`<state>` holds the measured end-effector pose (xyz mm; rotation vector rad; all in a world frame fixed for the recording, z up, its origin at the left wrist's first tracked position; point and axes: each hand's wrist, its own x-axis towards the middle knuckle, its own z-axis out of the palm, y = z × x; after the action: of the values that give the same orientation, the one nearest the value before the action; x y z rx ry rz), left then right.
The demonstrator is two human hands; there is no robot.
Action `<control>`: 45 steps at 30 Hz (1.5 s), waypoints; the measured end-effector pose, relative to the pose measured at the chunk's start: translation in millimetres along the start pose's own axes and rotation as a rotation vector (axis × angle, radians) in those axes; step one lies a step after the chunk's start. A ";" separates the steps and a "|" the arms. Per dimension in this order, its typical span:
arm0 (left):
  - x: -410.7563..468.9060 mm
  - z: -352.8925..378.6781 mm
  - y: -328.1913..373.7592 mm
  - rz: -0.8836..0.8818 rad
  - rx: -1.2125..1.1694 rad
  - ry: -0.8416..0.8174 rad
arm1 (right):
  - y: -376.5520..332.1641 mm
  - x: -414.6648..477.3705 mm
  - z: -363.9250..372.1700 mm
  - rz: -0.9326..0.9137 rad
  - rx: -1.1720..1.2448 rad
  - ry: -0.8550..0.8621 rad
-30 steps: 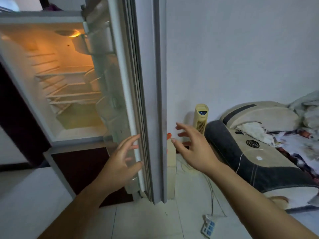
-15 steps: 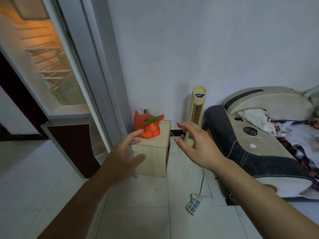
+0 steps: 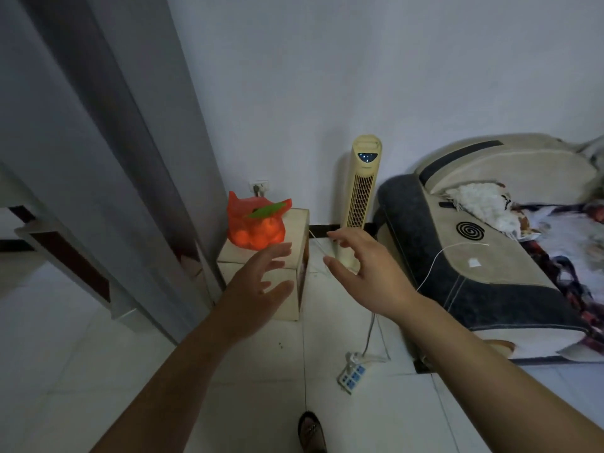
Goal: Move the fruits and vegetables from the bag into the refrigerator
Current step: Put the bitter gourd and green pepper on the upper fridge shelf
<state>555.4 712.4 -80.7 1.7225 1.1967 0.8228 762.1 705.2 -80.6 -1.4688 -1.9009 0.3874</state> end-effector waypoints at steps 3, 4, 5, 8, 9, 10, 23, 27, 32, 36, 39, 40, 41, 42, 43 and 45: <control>42.0 8.2 -15.0 -0.036 -0.033 0.016 | 28.6 34.9 5.2 0.006 -0.011 -0.017; 56.6 10.7 -19.7 -0.038 -0.049 0.030 | 37.3 47.6 7.6 -0.001 -0.019 -0.023; 72.4 13.3 -24.0 -0.043 -0.055 0.045 | 46.1 60.7 9.9 -0.003 -0.025 -0.029; 117.5 21.8 -32.8 -0.071 -0.048 0.058 | 67.1 97.7 16.5 0.017 -0.020 -0.033; 130.2 23.8 -35.5 -0.081 -0.049 0.060 | 72.6 108.5 19.7 0.018 -0.018 -0.036; 142.0 25.1 -38.9 -0.088 -0.043 0.059 | 77.5 118.7 23.2 0.011 -0.020 -0.037; 248.3 1.4 -81.2 -0.287 -0.087 0.219 | 106.0 249.8 74.7 -0.060 0.106 -0.128; 284.3 -11.9 -98.8 -0.347 -0.131 0.245 | 125.9 288.4 92.1 -0.095 0.108 -0.157; 339.3 -37.9 -126.0 -0.397 -0.088 0.311 | 166.0 350.7 116.7 -0.096 0.084 -0.237; 388.9 -62.6 -150.1 -0.419 -0.036 0.354 | 198.3 409.7 140.1 -0.058 0.073 -0.333; 424.1 -78.8 -163.5 -0.481 0.015 0.357 | 217.5 447.8 158.9 -0.028 0.058 -0.429; 434.1 -83.6 -167.4 -0.498 0.035 0.353 | 222.6 459.3 165.4 -0.030 0.051 -0.462; 442.8 -88.2 -172.7 -0.509 0.056 0.349 | 227.3 470.6 172.3 -0.039 0.049 -0.493; 450.4 -93.0 -179.0 -0.524 0.076 0.348 | 231.2 481.2 179.1 -0.051 0.051 -0.521; 457.1 -97.7 -186.1 -0.536 0.093 0.351 | 234.6 491.1 186.7 -0.060 0.056 -0.545; 467.6 -105.7 -202.0 -0.554 0.117 0.354 | 241.2 507.6 203.6 -0.069 0.063 -0.583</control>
<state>538.1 1218.3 -200.6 1.2537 1.8821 0.7354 739.3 1290.1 -201.4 -1.3345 -2.3504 0.9120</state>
